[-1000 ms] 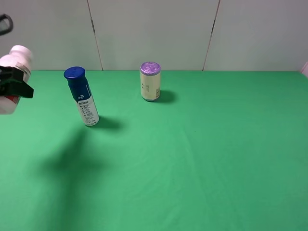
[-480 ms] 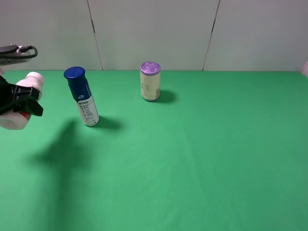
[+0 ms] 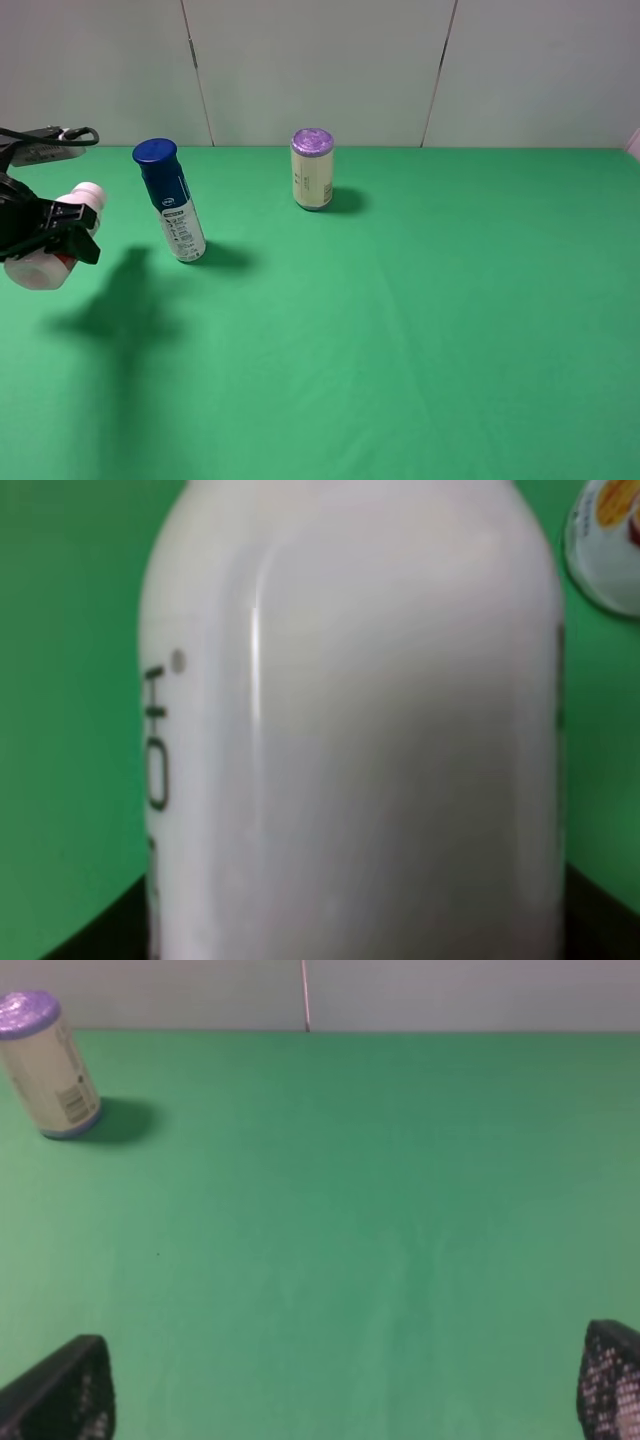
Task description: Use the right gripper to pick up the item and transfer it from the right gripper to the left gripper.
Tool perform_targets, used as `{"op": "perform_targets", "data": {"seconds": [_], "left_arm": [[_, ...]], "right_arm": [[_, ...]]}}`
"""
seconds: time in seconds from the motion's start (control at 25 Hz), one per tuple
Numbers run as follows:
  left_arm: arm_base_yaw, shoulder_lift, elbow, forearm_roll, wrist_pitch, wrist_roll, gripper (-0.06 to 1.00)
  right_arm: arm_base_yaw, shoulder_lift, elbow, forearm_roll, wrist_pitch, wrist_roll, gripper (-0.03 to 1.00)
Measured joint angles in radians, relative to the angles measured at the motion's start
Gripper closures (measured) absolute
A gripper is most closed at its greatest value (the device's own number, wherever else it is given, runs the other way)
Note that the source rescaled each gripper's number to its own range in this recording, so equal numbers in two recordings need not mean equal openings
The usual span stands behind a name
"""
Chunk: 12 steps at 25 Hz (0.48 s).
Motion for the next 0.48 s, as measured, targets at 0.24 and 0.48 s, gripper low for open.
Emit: {"op": "perform_targets", "data": {"seconds": [0.24,0.48], "left_arm": [[0.000,0.040,0.000,0.000,-0.015,0.000,0.93],[0.000,0.060,0.000,0.000,-0.040,0.000,0.93]], "right_arm": [[0.000,0.000,0.000,0.000,0.000,0.000,-0.03],[0.000,0.000,0.000,0.000,0.000,0.000,-0.03]]}}
